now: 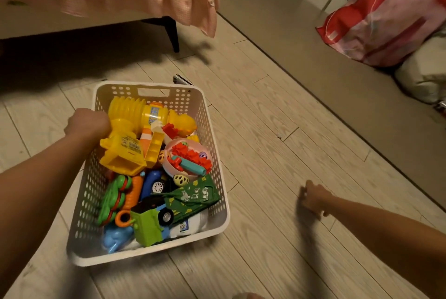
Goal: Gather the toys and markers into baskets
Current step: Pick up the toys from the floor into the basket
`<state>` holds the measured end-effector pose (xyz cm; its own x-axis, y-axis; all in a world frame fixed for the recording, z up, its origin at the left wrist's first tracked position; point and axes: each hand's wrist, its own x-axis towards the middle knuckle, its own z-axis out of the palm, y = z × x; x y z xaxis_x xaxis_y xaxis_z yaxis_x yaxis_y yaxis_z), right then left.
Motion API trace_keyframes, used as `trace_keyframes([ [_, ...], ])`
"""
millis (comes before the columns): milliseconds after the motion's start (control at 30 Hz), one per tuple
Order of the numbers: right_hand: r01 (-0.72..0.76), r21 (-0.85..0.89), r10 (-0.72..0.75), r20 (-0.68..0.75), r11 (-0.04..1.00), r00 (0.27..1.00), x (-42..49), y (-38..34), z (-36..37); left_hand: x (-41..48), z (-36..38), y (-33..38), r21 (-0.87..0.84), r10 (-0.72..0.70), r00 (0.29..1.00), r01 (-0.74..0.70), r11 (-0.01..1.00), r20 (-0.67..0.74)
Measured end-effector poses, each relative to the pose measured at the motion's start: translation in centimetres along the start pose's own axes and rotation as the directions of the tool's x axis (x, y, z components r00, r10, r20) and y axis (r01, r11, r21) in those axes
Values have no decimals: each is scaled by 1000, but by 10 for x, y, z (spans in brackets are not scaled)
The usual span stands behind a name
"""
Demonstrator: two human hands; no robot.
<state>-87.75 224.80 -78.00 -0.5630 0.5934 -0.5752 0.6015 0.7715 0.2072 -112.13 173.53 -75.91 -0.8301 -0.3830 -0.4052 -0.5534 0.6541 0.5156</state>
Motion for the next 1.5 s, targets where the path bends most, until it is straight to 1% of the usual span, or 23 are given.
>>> trace_keyframes([
  [100,37,-21,-37,-1,999,999,0,-1,15,-11,0,11,-28,16,999,-17,999,-34],
  [200,44,-50,-43,14,998,999,2,-8,16,-17,0,19,-27,25,998,-26,999,-65],
  [300,22,-33,-21,23,999,1000,9,-13,14,-24,-2,24,-53,8,997,-12,999,-77],
  [367,7,19,-7,19,1000,1000,13,-21,6,-24,-4,25,-67,8,998,-12,998,-66],
  [400,2,72,-2,-5,997,1000,14,-23,3,-23,-1,23,-69,13,999,-16,997,-37],
  [500,59,269,-20,-146,961,989,28,-50,-34,-18,-9,23,-121,22,998,-14,993,61],
  [533,76,317,-18,-182,945,983,34,-58,-46,-17,-9,21,-131,33,997,-23,991,75],
  [600,107,375,-11,-248,921,969,47,-78,-72,-12,-13,26,-128,64,997,-57,990,51],
  [700,145,321,-29,-340,936,940,60,-103,-97,-5,-17,38,-101,137,990,-135,986,22],
  [833,163,224,-70,-373,961,925,82,-116,-101,13,-15,57,-49,238,971,-239,970,-25],
  [933,146,275,-25,-400,950,916,99,-116,-99,25,-8,57,12,255,961,-255,967,-102],
  [1000,131,316,3,-391,940,920,109,-115,-98,27,-4,57,34,223,967,-220,975,-125],
  [1067,122,332,10,-370,935,929,119,-114,-96,30,-3,58,23,180,978,-179,984,-102],
  [1200,128,295,-30,-317,947,948,134,-117,-86,29,-5,61,20,115,991,-114,993,-61],
  [1333,128,278,-39,-304,952,952,139,-121,-85,26,-4,61,69,98,992,-93,993,-84],
  [1500,37,304,38,-240,952,970,143,-119,-88,26,-3,57,67,91,992,-86,994,-85],
])
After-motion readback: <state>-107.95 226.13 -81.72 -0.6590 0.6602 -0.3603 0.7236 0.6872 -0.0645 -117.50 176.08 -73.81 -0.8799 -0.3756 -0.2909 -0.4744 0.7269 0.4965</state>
